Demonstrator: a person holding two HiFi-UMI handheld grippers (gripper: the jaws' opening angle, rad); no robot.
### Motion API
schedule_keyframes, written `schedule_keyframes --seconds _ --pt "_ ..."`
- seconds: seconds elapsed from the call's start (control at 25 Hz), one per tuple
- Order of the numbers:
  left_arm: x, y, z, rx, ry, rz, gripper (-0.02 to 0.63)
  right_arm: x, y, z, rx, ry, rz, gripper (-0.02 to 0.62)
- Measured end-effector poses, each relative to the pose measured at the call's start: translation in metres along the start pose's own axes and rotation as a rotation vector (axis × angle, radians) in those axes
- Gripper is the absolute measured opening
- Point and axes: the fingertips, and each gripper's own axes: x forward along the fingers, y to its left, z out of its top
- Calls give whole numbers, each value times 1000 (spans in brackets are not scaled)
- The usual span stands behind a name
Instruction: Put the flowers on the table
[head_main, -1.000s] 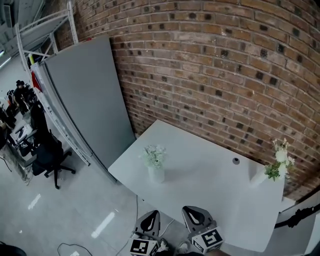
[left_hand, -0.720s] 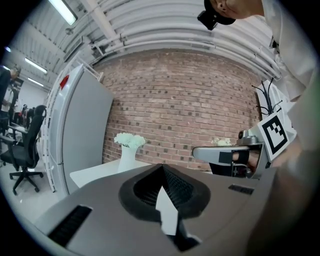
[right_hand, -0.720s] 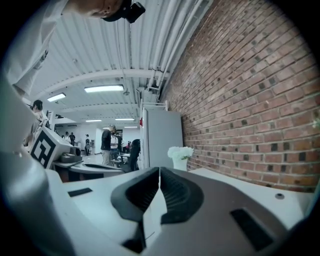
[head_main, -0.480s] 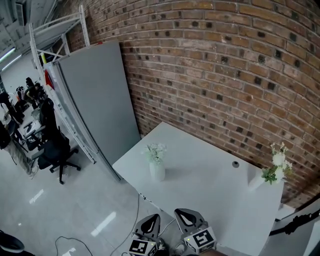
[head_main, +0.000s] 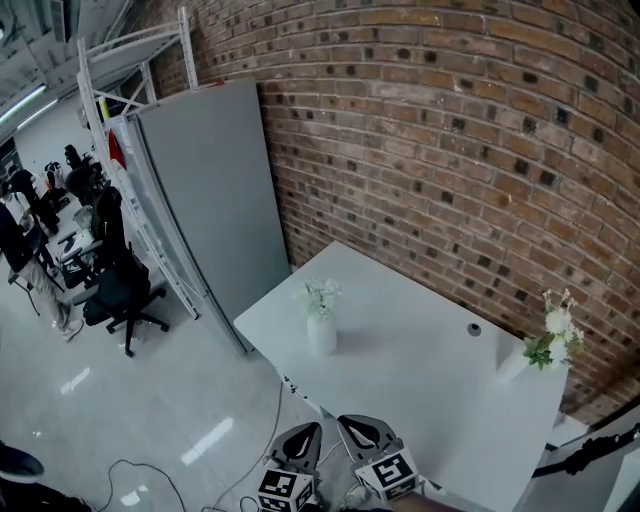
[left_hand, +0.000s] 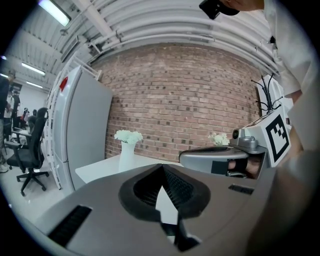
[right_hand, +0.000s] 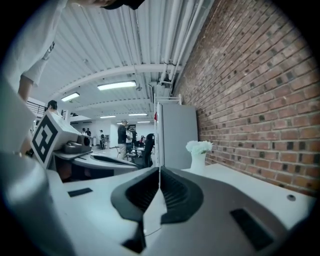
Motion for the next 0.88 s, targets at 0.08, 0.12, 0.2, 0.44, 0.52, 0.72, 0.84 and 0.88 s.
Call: schedule_keyframes --seconds 0.08,0.12,0.2,0.44,0.52,0.72,0.84,0.88 --pt "0 0 -2 -6 1 -7 8 4 3 -3 -6 11 2 20" --pt "0 0 -2 -9 3 -11 8 6 5 -5 -10 18 0 20" --pt "0 2 -3 -5 4 -19 8 9 7 -9 -14 34 -8 20" --pt "-1 10 6 1 6 -41 7 16 15 -15 0 76 -29 20" --pt "-4 10 7 6 7 -53 8 17 17 -17 14 88 -43 20" --pt "-6 13 5 26 15 -73 8 21 22 -20 22 95 -78 20" --pt "-9 17 3 6 20 -79 8 23 27 -19 23 97 -90 20" --pt "-11 18 2 -1 20 -81 8 24 30 -19 22 97 -93 20"
